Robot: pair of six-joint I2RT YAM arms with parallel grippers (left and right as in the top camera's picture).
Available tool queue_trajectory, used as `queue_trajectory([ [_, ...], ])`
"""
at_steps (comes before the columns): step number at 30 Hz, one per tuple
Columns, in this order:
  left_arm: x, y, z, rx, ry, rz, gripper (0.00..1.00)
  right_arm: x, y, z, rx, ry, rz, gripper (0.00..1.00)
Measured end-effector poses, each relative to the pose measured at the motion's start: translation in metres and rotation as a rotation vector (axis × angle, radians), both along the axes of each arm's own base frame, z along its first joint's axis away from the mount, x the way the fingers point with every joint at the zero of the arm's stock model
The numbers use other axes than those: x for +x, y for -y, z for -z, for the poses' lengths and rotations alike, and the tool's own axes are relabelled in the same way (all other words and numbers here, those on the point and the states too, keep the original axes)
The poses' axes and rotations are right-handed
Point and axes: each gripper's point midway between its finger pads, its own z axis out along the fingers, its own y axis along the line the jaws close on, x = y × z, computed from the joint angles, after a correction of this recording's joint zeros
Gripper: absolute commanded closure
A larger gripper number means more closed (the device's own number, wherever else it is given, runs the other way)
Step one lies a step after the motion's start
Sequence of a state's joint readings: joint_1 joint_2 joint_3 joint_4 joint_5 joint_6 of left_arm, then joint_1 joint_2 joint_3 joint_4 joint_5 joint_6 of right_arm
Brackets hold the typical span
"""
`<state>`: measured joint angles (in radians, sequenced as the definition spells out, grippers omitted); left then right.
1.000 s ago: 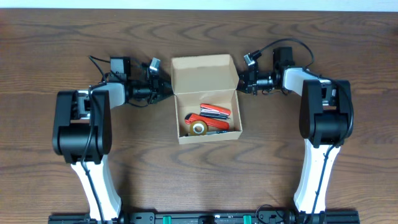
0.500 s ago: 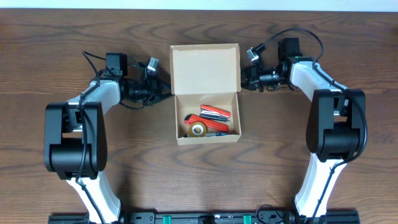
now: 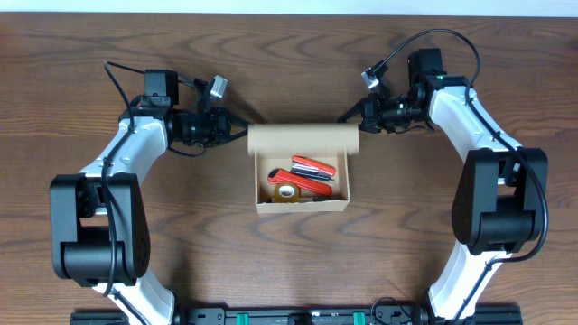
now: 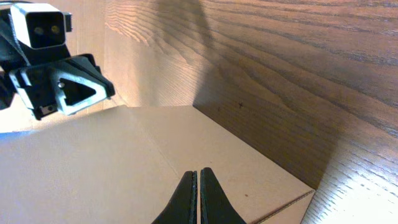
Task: Pack container
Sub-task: 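Fold the lid down over the box with both grippers, then press the closed lid down with the right gripper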
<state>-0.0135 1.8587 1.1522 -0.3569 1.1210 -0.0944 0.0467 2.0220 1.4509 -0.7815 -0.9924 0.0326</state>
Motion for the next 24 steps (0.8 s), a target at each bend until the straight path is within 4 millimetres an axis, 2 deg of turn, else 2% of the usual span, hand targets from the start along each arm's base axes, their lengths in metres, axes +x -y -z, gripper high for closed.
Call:
queue_trajectory([
  [9, -0.006, 0.002, 0.003, 0.01, -0.014, 0.014, 0.94, -0.006, -0.007, 0.003, -0.015, -0.011, -0.021, 0.98],
  [13, -0.025, -0.002, 0.016, 0.074, -0.095, 0.034, 0.94, -0.018, 0.004, 0.015, -0.127, -0.072, -0.025, 0.99],
  [16, -0.042, -0.015, 0.022, 0.205, -0.123, 0.04, 0.94, -0.019, 0.022, 0.016, -0.313, -0.062, -0.031, 0.99],
  [17, -0.046, -0.022, 0.023, 0.265, -0.12, 0.037, 0.94, -0.016, 0.026, 0.011, -0.356, -0.034, -0.033, 0.99],
  [19, -0.046, -0.038, 0.022, 0.385, -0.082, 0.014, 0.88, -0.004, 0.033, -0.012, -0.457, 0.073, -0.028, 0.99],
  [22, -0.04, -0.072, 0.011, 0.545, -0.014, -0.069, 0.86, 0.011, 0.037, -0.07, -0.569, 0.28, 0.005, 0.98],
  [24, -0.036, -0.096, 0.001, 0.638, 0.018, -0.145, 0.8, 0.012, 0.036, -0.112, -0.616, 0.414, 0.026, 0.97],
])
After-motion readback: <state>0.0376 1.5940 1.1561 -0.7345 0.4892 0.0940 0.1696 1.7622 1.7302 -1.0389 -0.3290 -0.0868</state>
